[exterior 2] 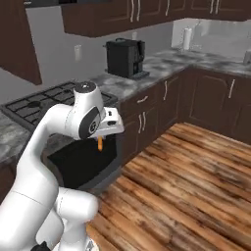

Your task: Organize the utensils by type. Pick up the wooden spoons from the counter and place them in the open cabinet. Then pick up the metallic utensils from the counter and place them in the open drawer.

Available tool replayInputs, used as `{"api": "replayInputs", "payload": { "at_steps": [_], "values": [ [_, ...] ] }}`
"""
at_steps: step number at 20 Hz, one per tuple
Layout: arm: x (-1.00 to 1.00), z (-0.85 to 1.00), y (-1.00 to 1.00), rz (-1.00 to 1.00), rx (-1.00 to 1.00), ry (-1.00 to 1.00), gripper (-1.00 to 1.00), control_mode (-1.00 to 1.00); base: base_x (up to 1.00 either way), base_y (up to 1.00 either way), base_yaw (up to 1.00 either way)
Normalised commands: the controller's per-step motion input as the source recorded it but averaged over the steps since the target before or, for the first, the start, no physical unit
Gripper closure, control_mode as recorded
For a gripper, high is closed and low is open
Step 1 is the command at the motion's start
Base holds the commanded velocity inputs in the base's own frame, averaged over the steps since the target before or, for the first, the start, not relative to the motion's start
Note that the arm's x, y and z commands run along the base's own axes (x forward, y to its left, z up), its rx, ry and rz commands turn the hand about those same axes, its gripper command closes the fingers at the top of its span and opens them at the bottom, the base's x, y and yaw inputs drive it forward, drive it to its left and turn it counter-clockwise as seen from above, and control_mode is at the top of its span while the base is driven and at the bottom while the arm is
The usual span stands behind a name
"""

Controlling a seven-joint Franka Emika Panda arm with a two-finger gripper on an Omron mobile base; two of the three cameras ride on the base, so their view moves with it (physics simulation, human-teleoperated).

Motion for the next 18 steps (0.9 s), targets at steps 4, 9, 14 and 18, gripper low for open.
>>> {"api": "replayInputs", "payload": {
  "at_steps": [4, 9, 14, 18],
  "values": [
    [0.00, 0.00, 0.00, 0.00, 0.00, 0.00, 1.00, 1.00, 0.00, -0.12, -1.00],
    [0.00, 0.00, 0.00, 0.00, 0.00, 0.00, 1.00, 1.00, 0.00, -0.14, -1.00],
    [0.00, 0.00, 0.00, 0.00, 0.00, 0.00, 1.00, 1.00, 0.10, -0.06, -0.97],
    [0.00, 0.00, 0.00, 0.00, 0.00, 0.00, 1.00, 1.00, 0.15, -0.06, -0.96]
  ]
}}
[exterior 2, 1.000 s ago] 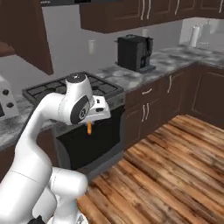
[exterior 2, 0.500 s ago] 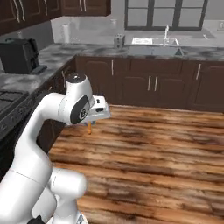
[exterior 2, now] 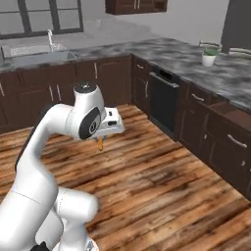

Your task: Organize the utensils by type. Pick up the wooden spoons from the counter and place them in the open cabinet. Then pick up the metallic utensils from the counter and place them in the open drawer.

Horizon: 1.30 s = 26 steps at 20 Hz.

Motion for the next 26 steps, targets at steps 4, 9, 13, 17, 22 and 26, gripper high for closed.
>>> {"api": "replayInputs", "payload": {
  "at_steps": [4, 9, 13, 17, 22, 26],
  "values": [
    [0.00, 0.00, 0.00, 0.00, 0.00, 0.00, 1.00, 1.00, 0.15, -0.03, -0.97],
    [0.00, 0.00, 0.00, 0.00, 0.00, 0.00, 1.00, 1.00, 0.49, 0.05, -0.76],
    [0.00, 0.00, 0.00, 0.00, 0.00, 0.00, 1.00, 1.00, 0.82, 0.42, -0.56],
    [0.00, 0.00, 0.00, 0.00, 0.00, 0.00, 1.00, 1.00, 0.87, 0.54, -0.50],
    [0.00, 0.00, 0.00, 0.00, 0.00, 0.00, 1.00, 1.00, 0.91, 0.58, -0.41],
    [0.00, 0.00, 0.00, 0.00, 0.00, 0.00, 1.00, 1.00, 0.78, 0.68, -0.42]
  ]
}}
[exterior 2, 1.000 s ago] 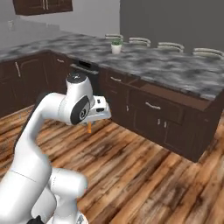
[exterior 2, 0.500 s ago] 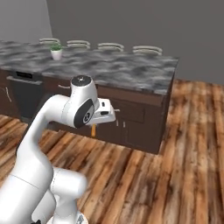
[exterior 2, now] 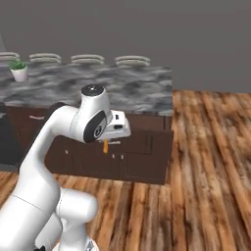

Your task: Organize the utensils by type. Pick up the wooden spoons from the counter and place them in the open cabinet. Then pick up the metallic utensils from the counter and place them in the open drawer.

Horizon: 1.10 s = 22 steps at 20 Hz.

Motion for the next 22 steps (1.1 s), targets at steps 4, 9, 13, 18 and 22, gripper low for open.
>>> {"api": "replayInputs", "payload": {
  "at_steps": [4, 9, 13, 18, 22],
  "values": [
    [0.00, 0.00, 0.00, 0.00, 0.00, 0.00, 1.00, 1.00, 0.65, 0.95, -0.15],
    [0.00, 0.00, 0.00, 0.00, 0.00, 0.00, 1.00, 1.00, 0.41, 1.00, 0.00],
    [0.00, 0.00, 0.00, 0.00, 0.00, 0.00, 1.00, 1.00, 0.37, 0.99, -0.09],
    [0.00, 0.00, 0.00, 0.00, 0.00, 0.00, 1.00, 1.00, 0.48, 0.86, -0.37],
    [0.00, 0.00, 0.00, 0.00, 0.00, 0.00, 1.00, 1.00, 0.31, 0.93, -0.33]
  ]
}}
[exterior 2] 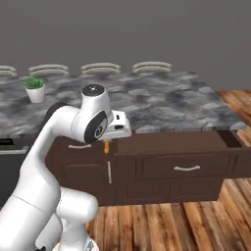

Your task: Organize the utensils by type. Pick up the wooden spoons from the counter and place them in the open cabinet. Then pick up the metallic utensils from the counter and place them in the open drawer.

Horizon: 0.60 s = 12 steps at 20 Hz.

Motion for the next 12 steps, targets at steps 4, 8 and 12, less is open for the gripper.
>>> {"api": "replayInputs", "payload": {
  "at_steps": [4, 8, 12],
  "values": [
    [0.00, 0.00, 0.00, 0.00, 0.00, 0.00, 1.00, 1.00, 0.53, 0.73, -0.50],
    [0.00, 0.00, 0.00, 0.00, 0.00, 0.00, 1.00, 1.00, 0.51, 0.56, -0.70],
    [0.00, 0.00, 0.00, 0.00, 0.00, 0.00, 1.00, 1.00, 0.46, 0.65, -0.59]
  ]
}}
